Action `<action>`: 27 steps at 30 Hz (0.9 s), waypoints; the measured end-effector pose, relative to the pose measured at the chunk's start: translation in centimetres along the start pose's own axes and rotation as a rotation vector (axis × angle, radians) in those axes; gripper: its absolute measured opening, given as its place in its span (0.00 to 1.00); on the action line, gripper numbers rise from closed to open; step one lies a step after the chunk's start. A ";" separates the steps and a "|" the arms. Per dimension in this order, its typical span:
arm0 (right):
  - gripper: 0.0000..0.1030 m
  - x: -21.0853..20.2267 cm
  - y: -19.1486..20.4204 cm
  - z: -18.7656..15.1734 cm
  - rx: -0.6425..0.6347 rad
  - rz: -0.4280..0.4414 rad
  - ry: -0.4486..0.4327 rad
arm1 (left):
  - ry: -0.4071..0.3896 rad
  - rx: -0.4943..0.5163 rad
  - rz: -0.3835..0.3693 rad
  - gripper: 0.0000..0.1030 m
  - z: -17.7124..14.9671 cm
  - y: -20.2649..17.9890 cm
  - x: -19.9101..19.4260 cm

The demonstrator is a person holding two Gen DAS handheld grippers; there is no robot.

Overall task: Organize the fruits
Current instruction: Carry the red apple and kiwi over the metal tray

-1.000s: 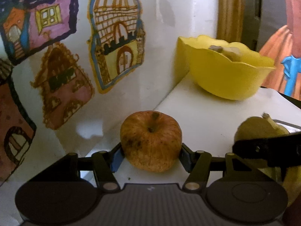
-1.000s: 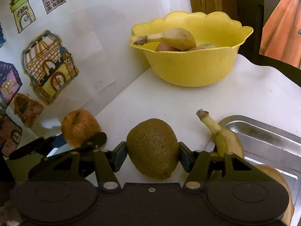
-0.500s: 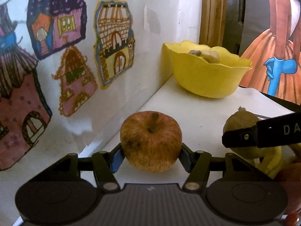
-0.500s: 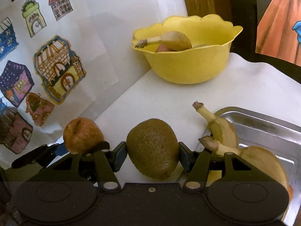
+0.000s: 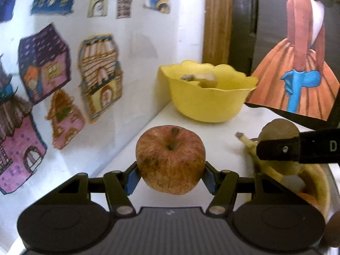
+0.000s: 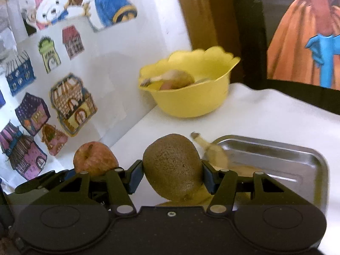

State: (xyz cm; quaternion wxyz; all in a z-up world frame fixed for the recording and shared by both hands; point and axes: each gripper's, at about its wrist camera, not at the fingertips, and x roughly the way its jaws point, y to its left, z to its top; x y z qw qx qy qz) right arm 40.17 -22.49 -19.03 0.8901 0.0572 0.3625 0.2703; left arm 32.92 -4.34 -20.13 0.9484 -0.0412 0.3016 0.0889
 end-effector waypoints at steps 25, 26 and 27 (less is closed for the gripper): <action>0.58 -8.5 -9.6 -4.4 0.095 -0.200 -0.057 | 0.021 0.065 -0.174 0.64 0.4 -9.6 -1.7; 0.58 -8.5 -9.8 -4.6 0.099 -0.200 -0.054 | 0.024 0.070 -0.179 0.64 0.3 -9.8 -1.6; 0.58 -8.5 -9.9 -4.7 0.104 -0.200 -0.052 | 0.028 0.076 -0.184 0.64 0.2 -10.1 -1.6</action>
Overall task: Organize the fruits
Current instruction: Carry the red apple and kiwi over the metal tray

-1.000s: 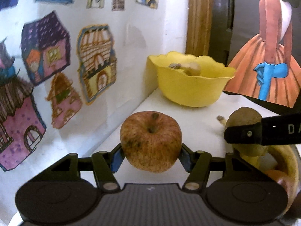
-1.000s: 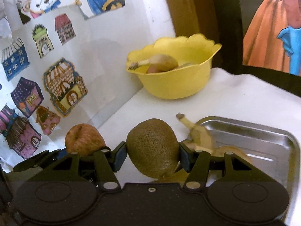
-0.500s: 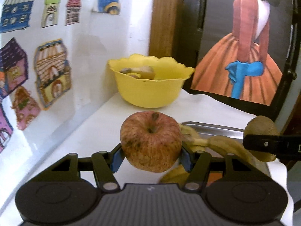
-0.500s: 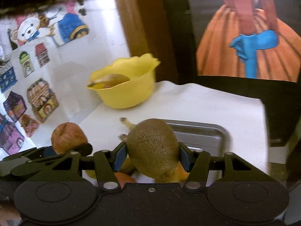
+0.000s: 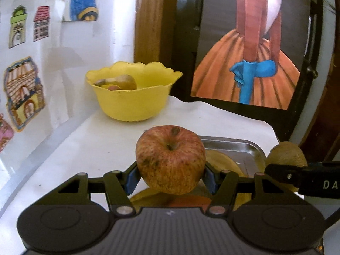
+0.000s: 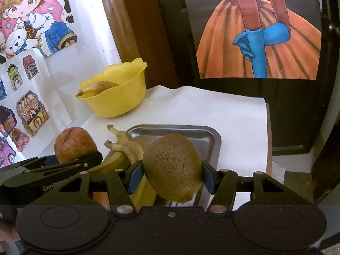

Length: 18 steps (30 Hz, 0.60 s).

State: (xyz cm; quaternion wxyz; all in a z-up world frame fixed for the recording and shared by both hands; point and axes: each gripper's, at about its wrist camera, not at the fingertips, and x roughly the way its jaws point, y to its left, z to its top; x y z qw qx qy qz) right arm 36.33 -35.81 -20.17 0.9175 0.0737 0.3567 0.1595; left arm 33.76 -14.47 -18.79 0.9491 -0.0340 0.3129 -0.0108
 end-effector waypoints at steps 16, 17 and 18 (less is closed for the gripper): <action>0.58 2.1 -1.2 0.7 0.012 -0.014 0.009 | 0.037 0.040 -0.040 0.64 -0.4 -1.4 1.1; 0.58 2.3 -1.2 0.8 0.014 -0.015 0.009 | 0.037 0.044 -0.043 0.64 -0.4 -1.5 1.2; 0.58 2.5 -1.2 0.9 0.013 -0.016 0.009 | 0.037 0.047 -0.045 0.64 -0.4 -1.5 1.1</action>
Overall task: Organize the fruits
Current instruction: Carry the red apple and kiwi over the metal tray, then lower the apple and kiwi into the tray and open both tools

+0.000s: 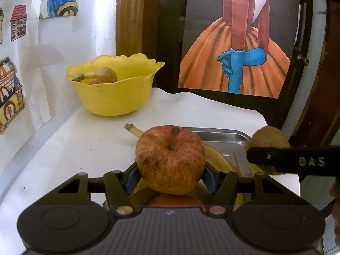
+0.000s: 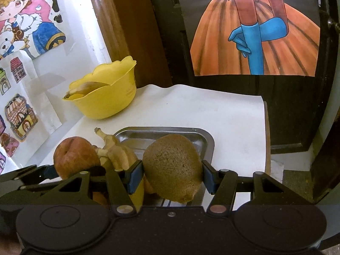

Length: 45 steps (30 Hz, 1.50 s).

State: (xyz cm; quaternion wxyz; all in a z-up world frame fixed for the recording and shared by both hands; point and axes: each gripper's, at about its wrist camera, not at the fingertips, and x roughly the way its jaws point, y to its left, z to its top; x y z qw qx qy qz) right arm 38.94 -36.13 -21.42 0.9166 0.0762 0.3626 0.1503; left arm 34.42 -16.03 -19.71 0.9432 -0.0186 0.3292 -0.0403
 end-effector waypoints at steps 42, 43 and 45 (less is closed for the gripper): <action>0.67 5.7 -0.4 1.9 -0.004 0.028 0.047 | 0.035 0.000 -0.033 0.64 0.0 -0.5 1.1; 0.69 5.5 -0.4 1.8 -0.003 0.026 0.042 | 0.032 0.001 -0.039 0.64 -0.1 -0.5 1.0; 0.70 5.1 -0.6 1.7 0.000 0.024 0.034 | 0.024 0.012 -0.044 0.64 -0.3 -0.5 0.8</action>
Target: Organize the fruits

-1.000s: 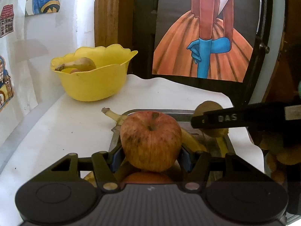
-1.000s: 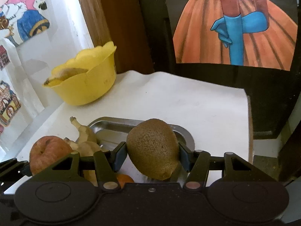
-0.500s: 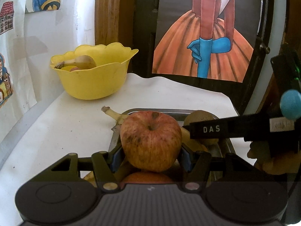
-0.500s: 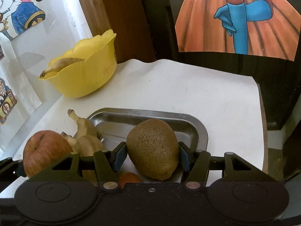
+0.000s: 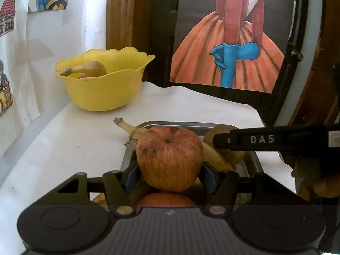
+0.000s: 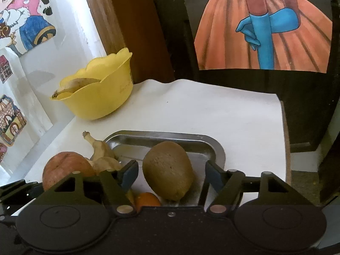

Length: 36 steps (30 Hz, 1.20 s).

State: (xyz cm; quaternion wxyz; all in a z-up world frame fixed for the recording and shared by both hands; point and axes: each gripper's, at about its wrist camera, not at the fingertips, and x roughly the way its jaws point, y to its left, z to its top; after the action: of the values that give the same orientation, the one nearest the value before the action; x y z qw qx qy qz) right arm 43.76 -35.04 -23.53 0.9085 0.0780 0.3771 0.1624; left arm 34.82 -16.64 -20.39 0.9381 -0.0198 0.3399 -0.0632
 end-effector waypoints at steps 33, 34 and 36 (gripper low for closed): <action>0.95 -10.2 -0.9 -2.6 -0.021 0.002 -0.133 | -0.160 -0.059 0.174 0.98 -1.4 -0.6 -8.5; 0.97 -10.6 -0.8 -2.8 -0.024 0.001 -0.135 | -0.160 -0.064 0.183 0.99 -1.5 -0.6 -8.8; 0.99 -11.3 -0.6 -3.2 -0.029 -0.002 -0.138 | -0.155 -0.083 0.194 0.99 -1.7 -0.7 -9.4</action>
State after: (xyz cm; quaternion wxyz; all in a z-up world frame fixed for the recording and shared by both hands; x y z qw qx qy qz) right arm 34.11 -39.58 -18.47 0.9335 0.0757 0.3111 0.1612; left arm 26.51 -16.12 -15.71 0.9617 -0.0305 0.2690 0.0438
